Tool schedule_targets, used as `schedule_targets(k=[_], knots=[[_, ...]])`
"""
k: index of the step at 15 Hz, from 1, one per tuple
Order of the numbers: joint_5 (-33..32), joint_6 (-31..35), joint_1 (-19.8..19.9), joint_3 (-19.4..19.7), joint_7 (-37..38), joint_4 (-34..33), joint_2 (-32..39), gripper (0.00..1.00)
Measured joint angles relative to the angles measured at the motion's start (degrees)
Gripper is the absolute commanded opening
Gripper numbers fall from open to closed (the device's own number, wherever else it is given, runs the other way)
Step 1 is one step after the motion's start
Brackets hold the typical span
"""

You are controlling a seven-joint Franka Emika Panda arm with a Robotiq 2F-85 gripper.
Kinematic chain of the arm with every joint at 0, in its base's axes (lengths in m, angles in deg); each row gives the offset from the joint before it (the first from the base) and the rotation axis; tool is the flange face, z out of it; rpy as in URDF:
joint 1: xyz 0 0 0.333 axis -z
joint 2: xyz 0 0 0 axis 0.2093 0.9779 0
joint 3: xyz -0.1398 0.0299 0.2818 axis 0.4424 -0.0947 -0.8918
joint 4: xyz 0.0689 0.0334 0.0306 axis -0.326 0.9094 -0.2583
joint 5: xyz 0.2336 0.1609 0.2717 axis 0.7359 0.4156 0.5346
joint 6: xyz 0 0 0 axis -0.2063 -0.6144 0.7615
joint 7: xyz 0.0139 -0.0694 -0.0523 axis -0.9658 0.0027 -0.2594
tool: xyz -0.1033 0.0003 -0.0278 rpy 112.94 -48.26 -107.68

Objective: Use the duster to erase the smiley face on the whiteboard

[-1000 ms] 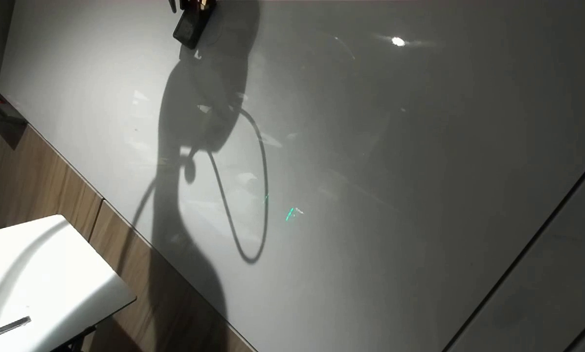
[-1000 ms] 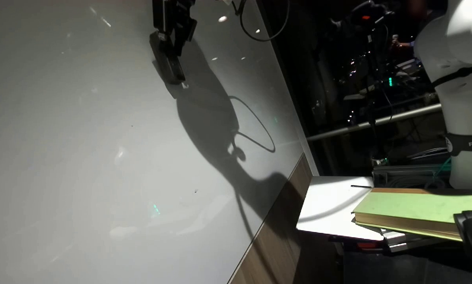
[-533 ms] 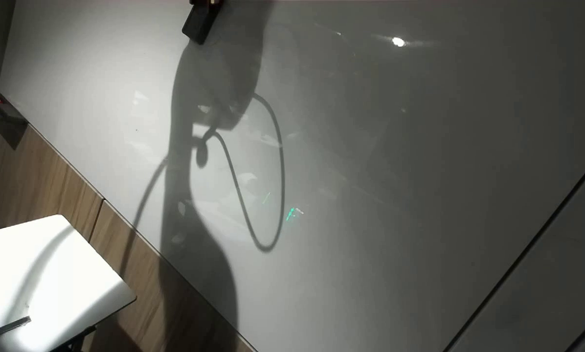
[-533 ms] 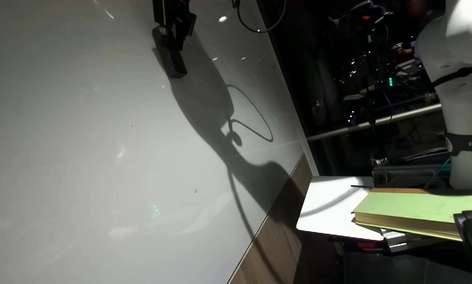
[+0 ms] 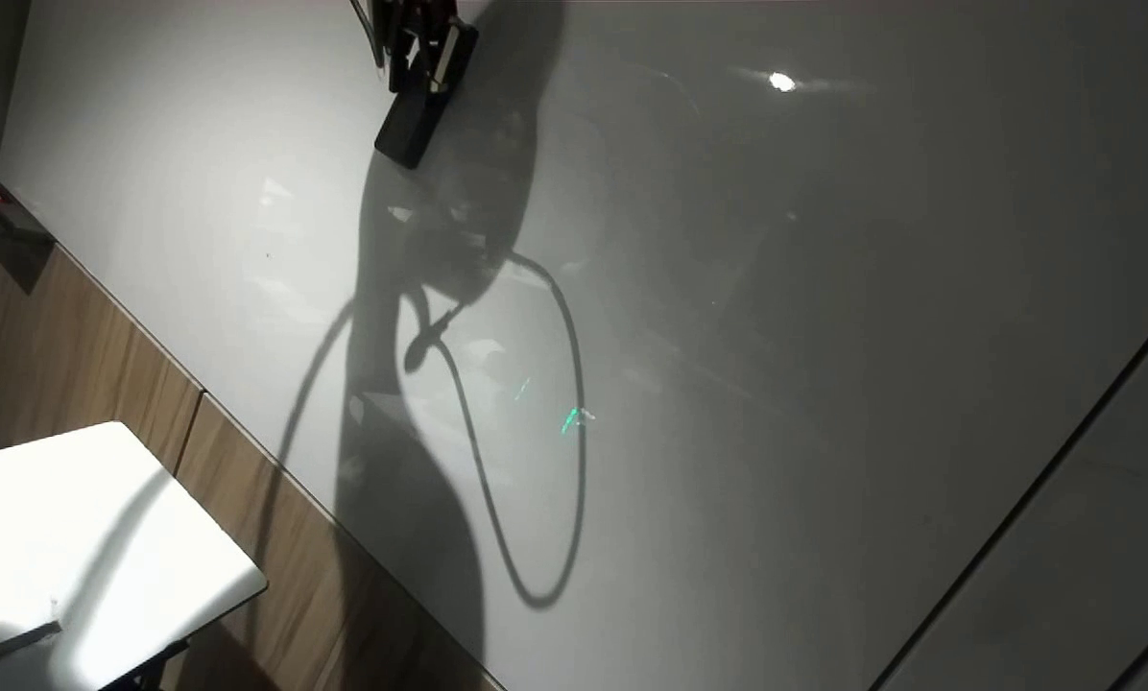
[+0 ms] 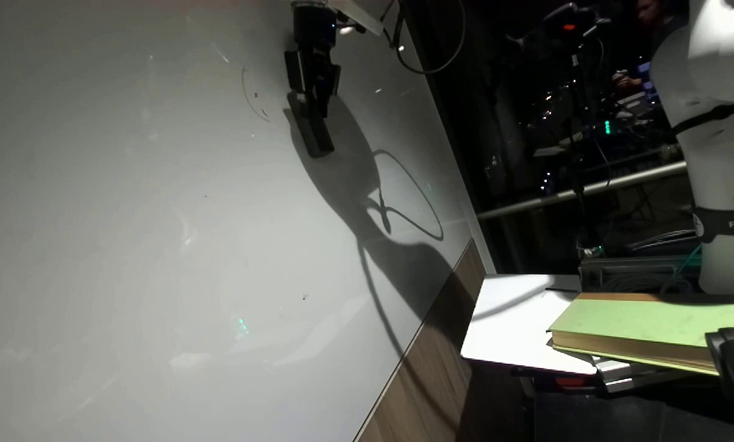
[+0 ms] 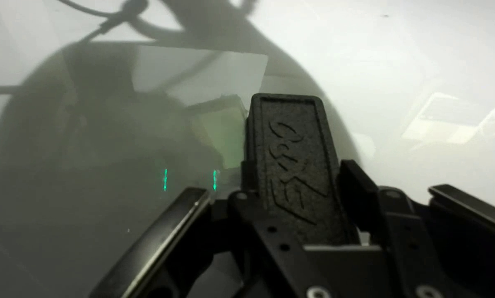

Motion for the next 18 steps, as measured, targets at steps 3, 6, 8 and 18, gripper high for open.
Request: schedule_targets(k=[3, 6, 8, 18], knots=[[0.0, 0.0, 0.6, 0.6, -0.9, 1.1, 0.4, 0.27], [-0.9, 0.0, 0.6, -0.1, -0.5, 1.1, 0.3, 0.27], [-1.8, 0.0, 0.4, -1.7, 0.6, 0.5, 0.3, 0.27], [-10.4, 2.4, -3.5, -14.6, 12.8, -11.5, 3.8, 0.27]])
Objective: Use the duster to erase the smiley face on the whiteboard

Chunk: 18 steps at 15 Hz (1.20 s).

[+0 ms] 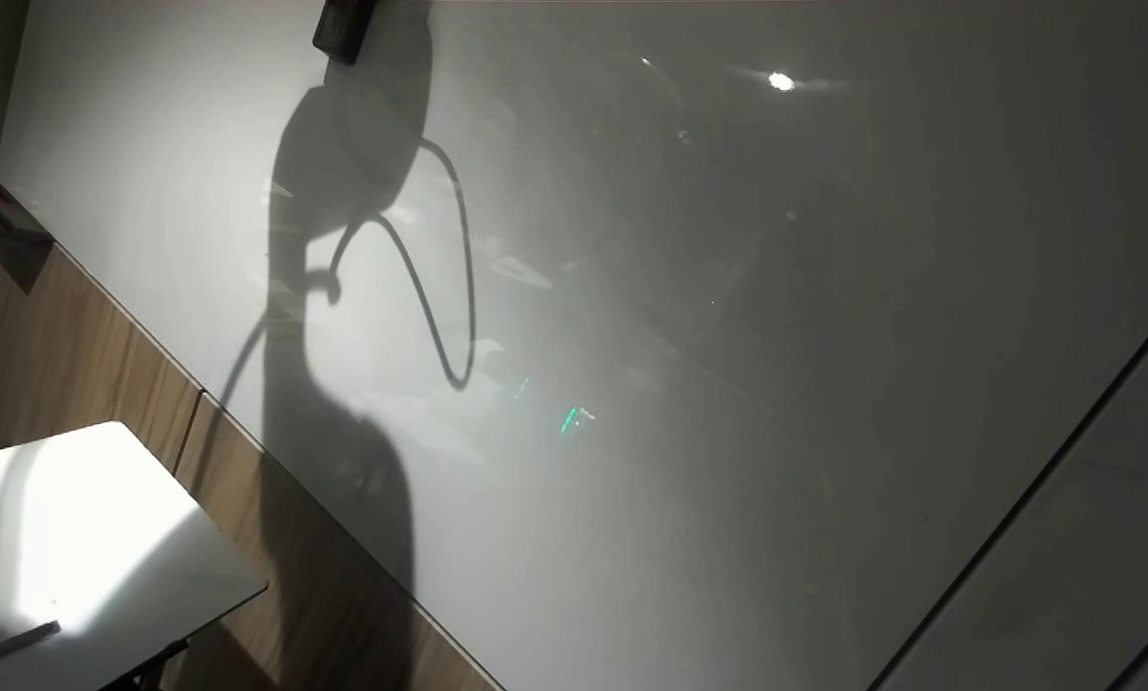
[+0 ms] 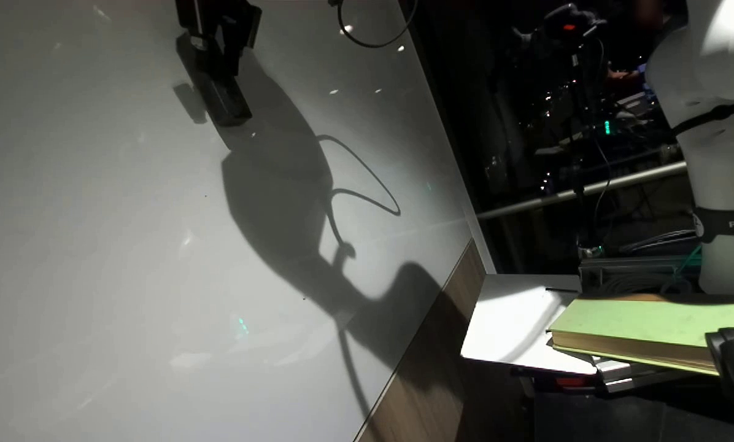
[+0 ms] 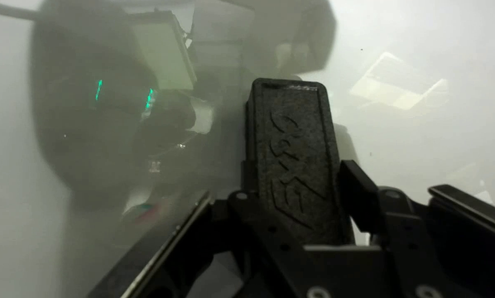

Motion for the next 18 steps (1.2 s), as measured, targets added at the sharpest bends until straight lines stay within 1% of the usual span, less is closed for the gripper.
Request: schedule_targets(k=[5, 8, 12, 18], knots=[[-0.4, -0.4, -0.1, -0.2, 0.2, -0.8, 0.4, 0.27], [-0.4, 0.1, 0.0, 0.4, -0.2, 0.9, 0.0, 0.27], [0.0, -0.8, 0.1, 3.2, -1.7, 3.3, -1.1, 0.27], [0.6, -4.4, 1.4, 8.0, -2.5, 3.0, -3.1, 0.27]])
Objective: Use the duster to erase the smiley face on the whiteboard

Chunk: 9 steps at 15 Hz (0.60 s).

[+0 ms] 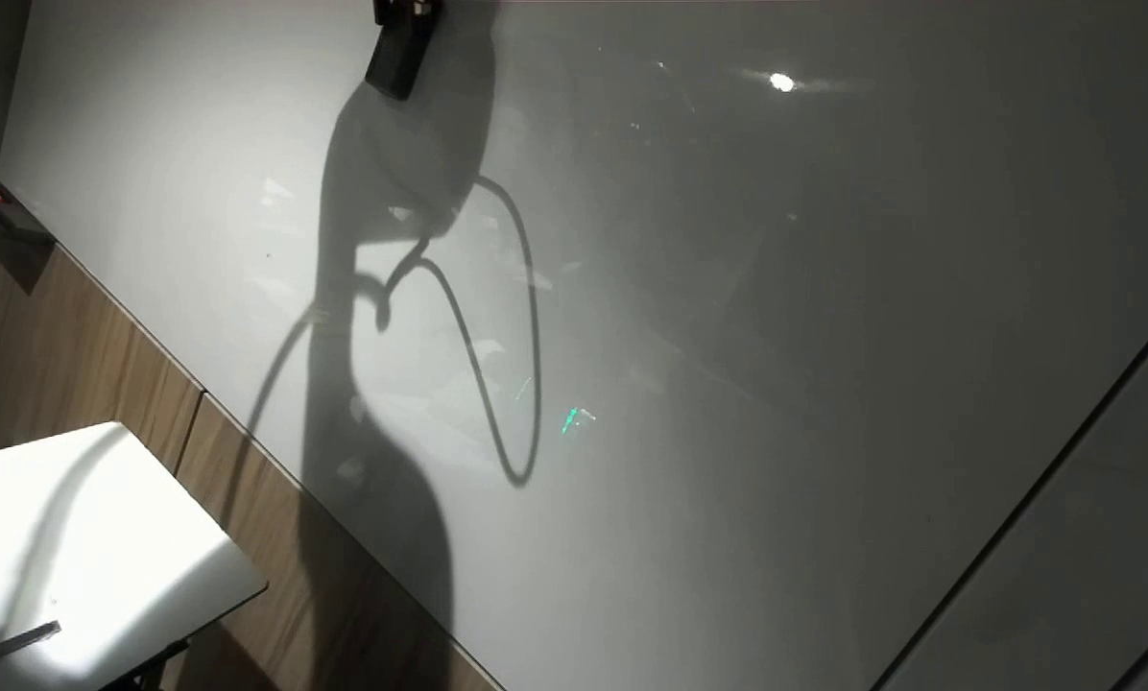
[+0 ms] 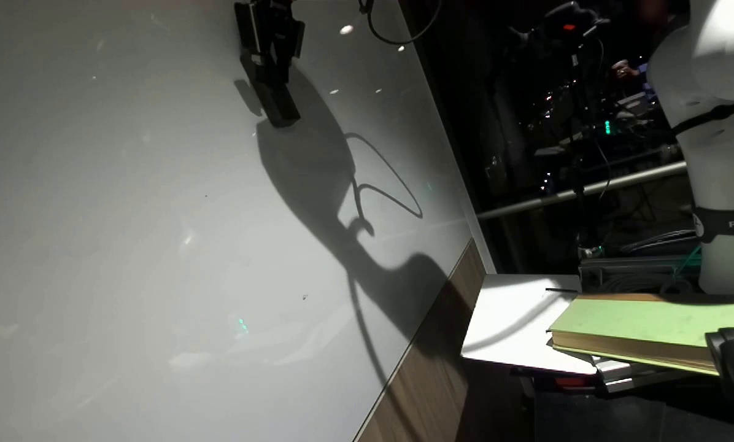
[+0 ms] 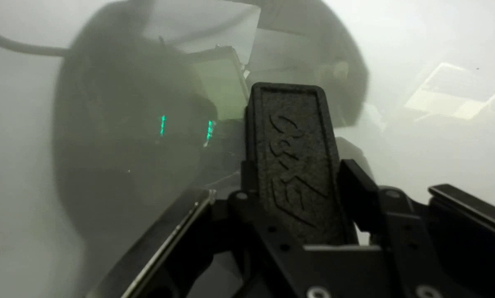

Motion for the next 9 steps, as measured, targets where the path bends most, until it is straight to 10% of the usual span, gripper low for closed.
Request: schedule_targets(k=[9], knots=[[1.0, 4.7, 2.2, 4.9, -10.7, 20.4, -3.5, 0.27]])
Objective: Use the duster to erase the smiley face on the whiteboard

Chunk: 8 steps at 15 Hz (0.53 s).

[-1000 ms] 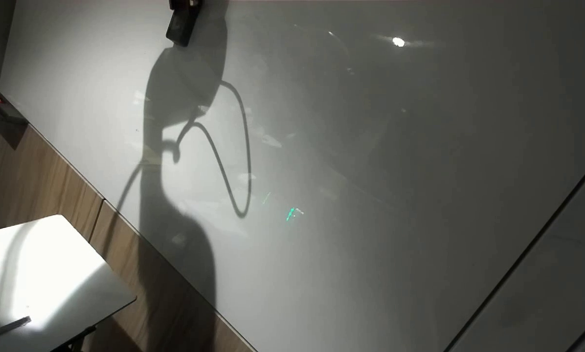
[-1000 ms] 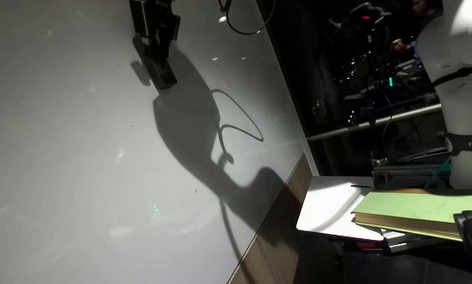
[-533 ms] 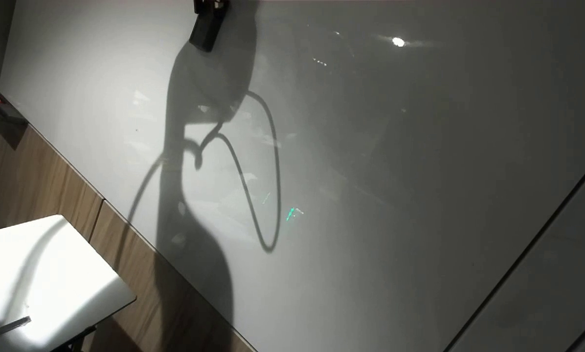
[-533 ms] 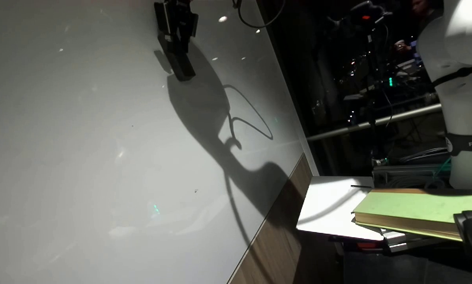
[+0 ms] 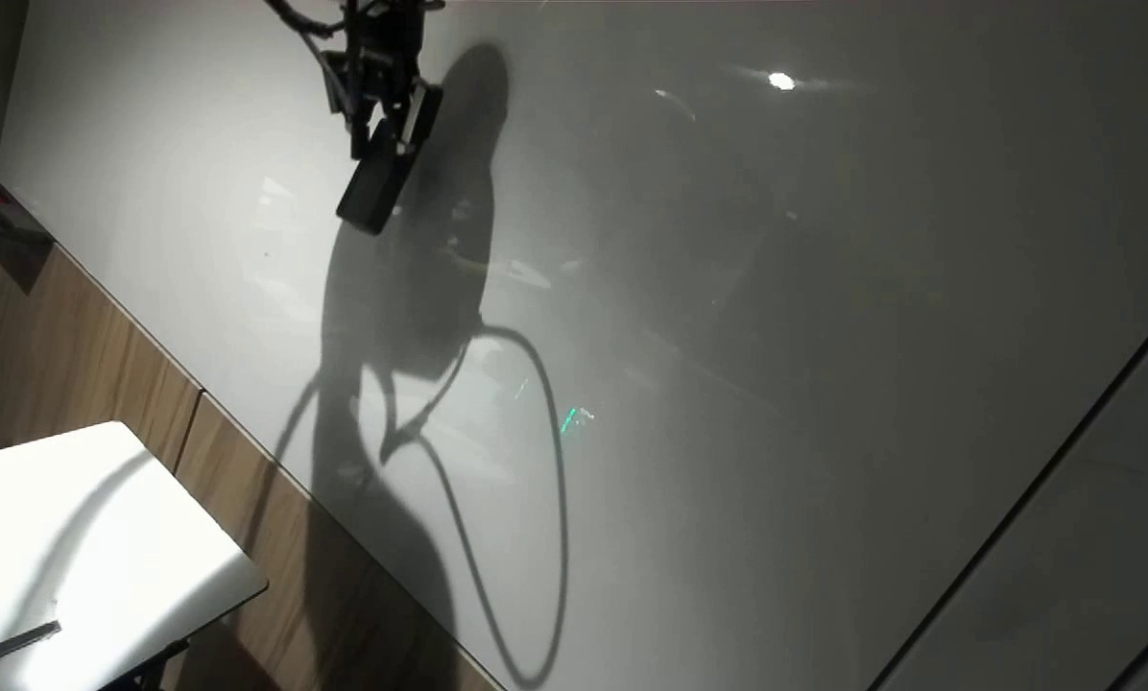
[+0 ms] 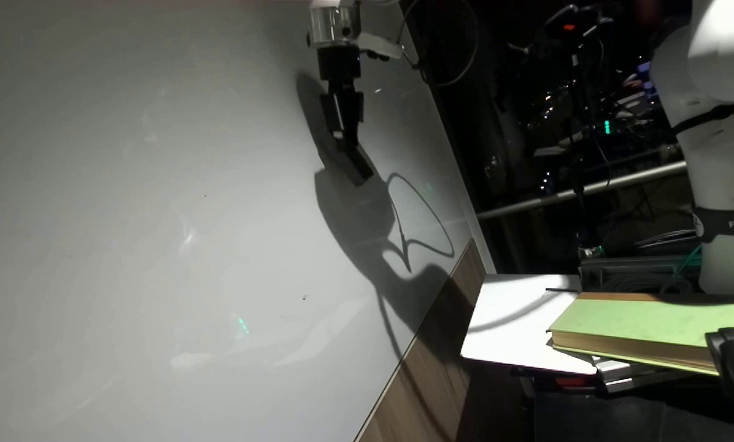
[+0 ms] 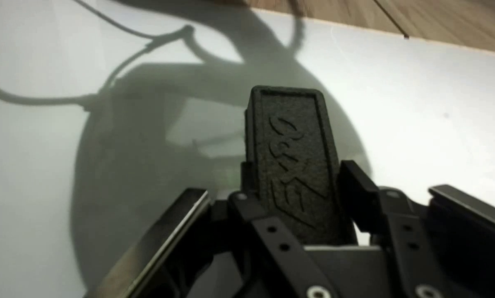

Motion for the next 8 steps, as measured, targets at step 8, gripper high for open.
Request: schedule_targets(k=[8], knots=[[-3.6, 9.9, 1.5, 0.0, -0.8, 30.4, -3.7, 0.27]])
